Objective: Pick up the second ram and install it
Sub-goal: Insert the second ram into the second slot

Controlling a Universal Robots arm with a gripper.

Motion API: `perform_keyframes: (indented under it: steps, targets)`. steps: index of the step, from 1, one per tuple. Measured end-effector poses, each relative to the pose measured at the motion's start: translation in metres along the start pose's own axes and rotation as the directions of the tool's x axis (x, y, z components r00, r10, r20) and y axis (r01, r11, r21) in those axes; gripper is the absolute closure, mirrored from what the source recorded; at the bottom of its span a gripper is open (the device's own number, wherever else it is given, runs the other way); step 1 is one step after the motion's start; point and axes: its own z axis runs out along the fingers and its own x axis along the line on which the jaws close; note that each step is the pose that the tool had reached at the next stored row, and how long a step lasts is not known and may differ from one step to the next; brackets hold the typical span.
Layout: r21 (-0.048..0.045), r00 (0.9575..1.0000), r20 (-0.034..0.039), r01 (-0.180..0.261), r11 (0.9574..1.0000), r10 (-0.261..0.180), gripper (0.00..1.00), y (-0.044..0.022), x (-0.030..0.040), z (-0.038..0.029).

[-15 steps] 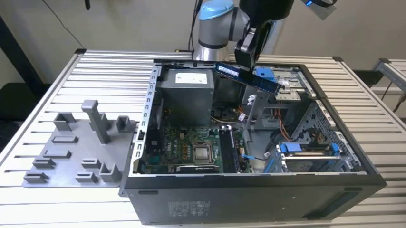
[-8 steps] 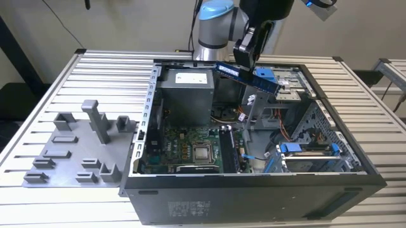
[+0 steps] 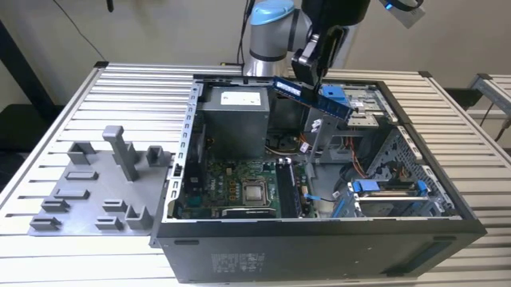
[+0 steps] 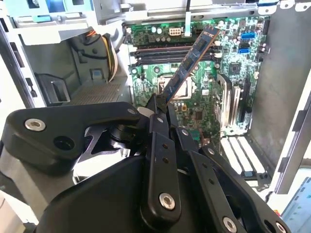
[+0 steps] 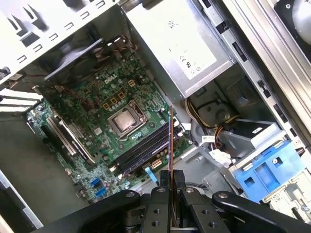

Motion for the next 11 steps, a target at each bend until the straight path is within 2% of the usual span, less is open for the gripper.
perform_keyframes:
  steps: [11]
  targets:
    - [0.0026,0.9977,0.0023,-0.068,0.9977,0.068,0.86,-0.0004,0.0006,0.0004]
